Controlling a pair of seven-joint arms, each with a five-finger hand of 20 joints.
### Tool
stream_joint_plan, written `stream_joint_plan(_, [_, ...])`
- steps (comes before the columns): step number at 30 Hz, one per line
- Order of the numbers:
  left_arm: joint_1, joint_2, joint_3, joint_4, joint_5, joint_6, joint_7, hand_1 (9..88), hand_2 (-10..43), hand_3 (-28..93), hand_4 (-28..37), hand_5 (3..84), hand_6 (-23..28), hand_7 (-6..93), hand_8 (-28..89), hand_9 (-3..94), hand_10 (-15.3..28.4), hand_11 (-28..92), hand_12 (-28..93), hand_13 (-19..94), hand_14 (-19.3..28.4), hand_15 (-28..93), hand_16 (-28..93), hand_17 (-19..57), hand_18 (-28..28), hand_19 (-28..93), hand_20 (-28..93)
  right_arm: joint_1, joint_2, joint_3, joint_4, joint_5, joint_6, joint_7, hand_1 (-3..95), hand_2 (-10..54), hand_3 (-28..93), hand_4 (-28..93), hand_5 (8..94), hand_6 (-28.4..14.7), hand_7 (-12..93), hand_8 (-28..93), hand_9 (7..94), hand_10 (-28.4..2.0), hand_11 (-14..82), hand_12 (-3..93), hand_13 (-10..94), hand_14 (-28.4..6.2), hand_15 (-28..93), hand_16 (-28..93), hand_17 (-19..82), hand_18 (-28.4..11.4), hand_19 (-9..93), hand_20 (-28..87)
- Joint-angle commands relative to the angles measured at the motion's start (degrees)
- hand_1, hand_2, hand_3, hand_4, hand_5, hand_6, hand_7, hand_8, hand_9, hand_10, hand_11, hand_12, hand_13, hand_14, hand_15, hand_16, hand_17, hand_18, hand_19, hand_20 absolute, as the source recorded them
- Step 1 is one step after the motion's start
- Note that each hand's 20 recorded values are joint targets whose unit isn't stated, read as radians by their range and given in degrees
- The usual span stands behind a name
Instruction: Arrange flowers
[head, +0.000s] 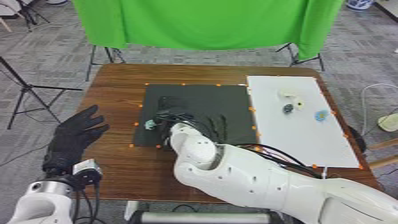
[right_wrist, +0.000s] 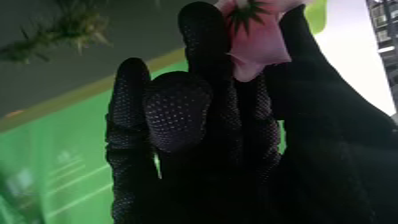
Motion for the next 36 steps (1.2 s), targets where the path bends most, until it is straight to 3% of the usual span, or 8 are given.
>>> stream_joint_plan(1, [-1.35, -0.01, 0.72, 0.91, 0.4, -1.76, -0.65, 22.9, 11.4, 79, -22.4, 36.3, 10.1, 10.5, -9, 33.1, 19.7, 21, 10, 26, 25.6, 45, -7, -9.9, 22.8, 56, 1, 3.44, 0.97, -1.46, 0.65, 0.18, 3.63, 2.42, 43.2, -9.5, 83, -28, 72.3, 2.7, 32, -8, 85.8, -5.8, 15.4, 31.0, 70, -5.8, 82, 14, 22, -18.8, 84, 20])
stream_joint_plan(7, [-2.47, 0.05, 1.48, 1.39, 0.38, -2.32, -0.58, 22.8, 11.5, 79, -22.3, 36.0, 9.8, 10.5, -9, 33.1, 19.3, 21, 10, 26, 25.3, 44, -7, -9.8, 22.7, 56, 1, 3.51, 1.16, -0.84, 0.72, 1.48, 1.99, 2.58, 42.6, -9.5, 84, -28, 71.2, 2.6, 31, -8, 84.8, -6.0, 16.4, 30.7, 70, -5.8, 82, 15, 22, -18.8, 84, 20])
stream_joint_plan(15, [-2.56, 0.14, 1.65, 1.6, 0.17, -1.95, 0.67, 22.9, 11.5, 79, -22.1, 35.9, 9.8, 10.6, -9, 32.8, 19.5, 21, 10, 26, 25.3, 43, -7, -9.8, 22.8, 56, 2, 0.91, 1.22, 4.16, -0.61, 7.25, -5.23, -0.33, 37.3, -9.5, 91, -28, 59.3, 3.3, 28, -19, 68.3, -7.0, 27.8, 15.2, 63, -6.3, 82, 14, 18, -17.7, 82, 22])
stream_joint_plan(16, [-3.02, 0.1, 1.71, 1.99, 0.14, -2.46, 0.51, 22.9, 11.5, 79, -22.1, 35.9, 9.8, 10.7, -9, 32.8, 19.5, 21, 10, 26, 25.3, 43, -7, -9.9, 22.8, 56, 2, 0.89, 1.18, 4.32, -0.42, 7.61, -5.5, -0.05, 36.7, -9.5, 92, -28, 57.6, 3.2, 28, -20, 66.7, -7.0, 27.9, 14.2, 62, -6.4, 82, 13, 18, -17.6, 82, 22])
stream_joint_plan(19, [-2.63, 0.19, 1.93, 1.46, 0.17, -1.54, 0.44, 23.0, 11.5, 79, -22.1, 35.8, 9.8, 10.6, -9, 32.7, 19.4, 20, 10, 26, 25.5, 43, -7, -9.9, 22.8, 56, 2, 0.26, 1.14, 5.5, -0.56, 8.0, -6.77, -0.58, 35.7, -9.5, 92, -28, 55.4, 2.4, 28, -20, 64.0, -7.1, 27.0, 13.4, 60, -6.7, 83, 13, 17, -17.5, 82, 23])
stream_joint_plan(23, [-2.2, -0.18, 1.25, 1.65, 0.04, -2.31, 0.79, 23.0, 11.6, 79, -22.1, 35.8, 9.8, 10.5, -8, 32.7, 19.5, 20, 10, 26, 25.5, 43, -6, -9.9, 22.8, 56, 2, 1.04, 1.13, 4.38, -0.56, 9.31, -5.56, -0.34, 34.4, -9.5, 92, -28, 53.4, 2.3, 28, -20, 62.1, -7.0, 26.0, 12.6, 60, -7.0, 83, 11, 17, -17.6, 82, 24])
stream_joint_plan(31, [-1.57, -0.11, 1.6, 1.27, -0.02, -1.37, 0.79, 23.1, 11.6, 79, -22.1, 35.8, 9.8, 10.5, -8, 32.7, 19.4, 20, 11, 26, 25.5, 43, -6, -9.8, 22.8, 56, 2, 0.62, 1.28, 5.0, -0.87, 9.82, -4.6, -0.81, 33.4, -9.5, 93, -28, 51.2, 1.8, 27, -20, 56.9, -6.6, 21.3, 11.5, 60, -7.3, 82, 9, 17, -17.8, 83, 24])
stream_joint_plan(36, [-0.91, -0.16, 1.4, 1.12, -0.07, -0.98, 0.88, 22.9, 11.7, 79, -22.0, 35.8, 9.8, 10.4, -8, 32.7, 19.4, 20, 11, 26, 25.3, 43, -6, -9.8, 22.8, 56, 2, 0.64, 1.52, 5.38, -1.34, 11.35, -4.24, -2.98, 29.5, -9.5, 93, -28, 42.9, 1.1, 27, -19, 43.5, -6.8, 14.8, 10.7, 57, -8.3, 79, 7, 17, -17.8, 83, 24])
